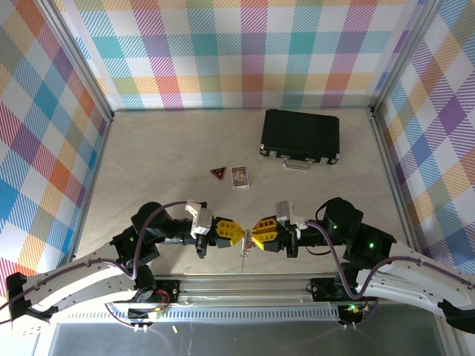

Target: Put the keys on the keyring

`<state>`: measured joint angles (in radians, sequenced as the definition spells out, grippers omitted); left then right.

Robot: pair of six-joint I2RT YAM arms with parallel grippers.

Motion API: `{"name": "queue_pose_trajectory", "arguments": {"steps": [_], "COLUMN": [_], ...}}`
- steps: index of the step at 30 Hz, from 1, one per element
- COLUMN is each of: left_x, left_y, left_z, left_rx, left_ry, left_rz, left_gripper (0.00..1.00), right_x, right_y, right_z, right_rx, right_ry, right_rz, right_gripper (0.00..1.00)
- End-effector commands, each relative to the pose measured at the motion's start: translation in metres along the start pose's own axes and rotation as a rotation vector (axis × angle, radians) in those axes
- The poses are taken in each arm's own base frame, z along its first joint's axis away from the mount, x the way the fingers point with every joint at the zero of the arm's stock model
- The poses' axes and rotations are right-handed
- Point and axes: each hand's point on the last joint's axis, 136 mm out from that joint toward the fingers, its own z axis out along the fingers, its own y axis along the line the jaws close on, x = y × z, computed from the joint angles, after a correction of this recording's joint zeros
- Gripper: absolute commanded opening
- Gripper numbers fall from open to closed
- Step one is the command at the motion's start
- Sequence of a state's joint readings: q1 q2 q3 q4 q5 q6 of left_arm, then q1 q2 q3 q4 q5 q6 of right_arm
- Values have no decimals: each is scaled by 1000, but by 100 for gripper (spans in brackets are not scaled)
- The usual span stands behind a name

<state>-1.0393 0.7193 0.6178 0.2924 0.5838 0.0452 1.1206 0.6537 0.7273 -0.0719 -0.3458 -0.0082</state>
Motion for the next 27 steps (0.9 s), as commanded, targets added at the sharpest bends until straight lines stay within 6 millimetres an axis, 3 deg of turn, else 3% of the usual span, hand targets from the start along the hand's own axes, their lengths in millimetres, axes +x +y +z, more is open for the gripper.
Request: {"name": "queue_pose_trajectory", "arguments": {"steps": [1,27], "left_x": [-16,-15], "left_y": [-2,-1], "left_z": [1,0], "left_rx": [14,4], "left_ry": [-44,-43], "left_rz": [34,32], "left_gripper": [0,0], "right_x": [-15,-15], "right_y": [10,9], "right_z": [-1,-7], "right_rx": [-51,-28], "right_ry": [-53,-67], "right_rz": [-42,-44], "right_gripper": [19,27]}}
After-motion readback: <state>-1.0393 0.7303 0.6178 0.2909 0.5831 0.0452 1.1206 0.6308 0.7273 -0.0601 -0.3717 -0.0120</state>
